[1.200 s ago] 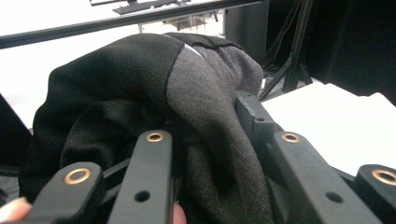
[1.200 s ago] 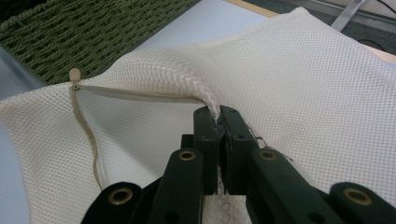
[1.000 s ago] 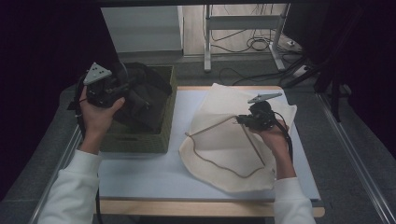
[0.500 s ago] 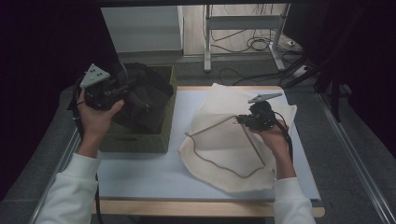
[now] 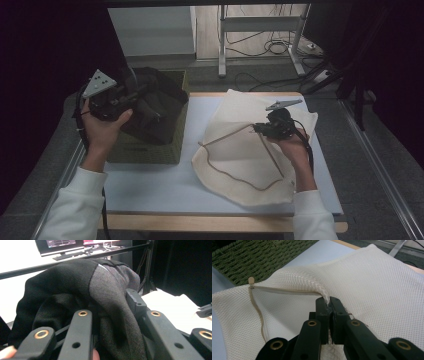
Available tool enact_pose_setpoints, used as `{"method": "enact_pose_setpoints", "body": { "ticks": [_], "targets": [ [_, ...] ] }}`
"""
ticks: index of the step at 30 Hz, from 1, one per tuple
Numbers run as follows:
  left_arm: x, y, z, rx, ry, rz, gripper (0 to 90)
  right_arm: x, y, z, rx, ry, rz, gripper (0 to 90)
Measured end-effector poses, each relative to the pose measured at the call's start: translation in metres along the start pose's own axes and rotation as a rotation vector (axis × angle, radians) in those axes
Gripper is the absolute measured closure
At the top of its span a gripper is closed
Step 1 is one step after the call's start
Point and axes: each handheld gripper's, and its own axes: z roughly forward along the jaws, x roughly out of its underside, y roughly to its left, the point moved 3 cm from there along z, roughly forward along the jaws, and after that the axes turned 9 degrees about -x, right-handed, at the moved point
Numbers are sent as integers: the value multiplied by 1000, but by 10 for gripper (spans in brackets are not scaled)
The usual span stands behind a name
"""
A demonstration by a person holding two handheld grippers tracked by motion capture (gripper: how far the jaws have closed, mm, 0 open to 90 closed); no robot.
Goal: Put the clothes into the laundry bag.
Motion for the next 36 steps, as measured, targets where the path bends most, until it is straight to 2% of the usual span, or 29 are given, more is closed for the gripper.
{"method": "enact_pose_setpoints", "body": {
  "ticks": [4,16,22,30,36],
  "targets": [
    [-4,-5,-2,12,-15,9,702,0,0,0,-2,3,4,860],
    [-32,-16,-16,20,-75,43,702,0,0,0,-2,1,0,860],
    [-33,-23,-19,45,-79,37,702,1,-1,0,-2,-1,4,860],
    [-32,-37,-18,107,-93,28,702,1,-1,0,-3,2,3,861],
    [-34,-49,-16,131,-99,51,702,1,-2,0,-3,-1,6,860]
  ]
}}
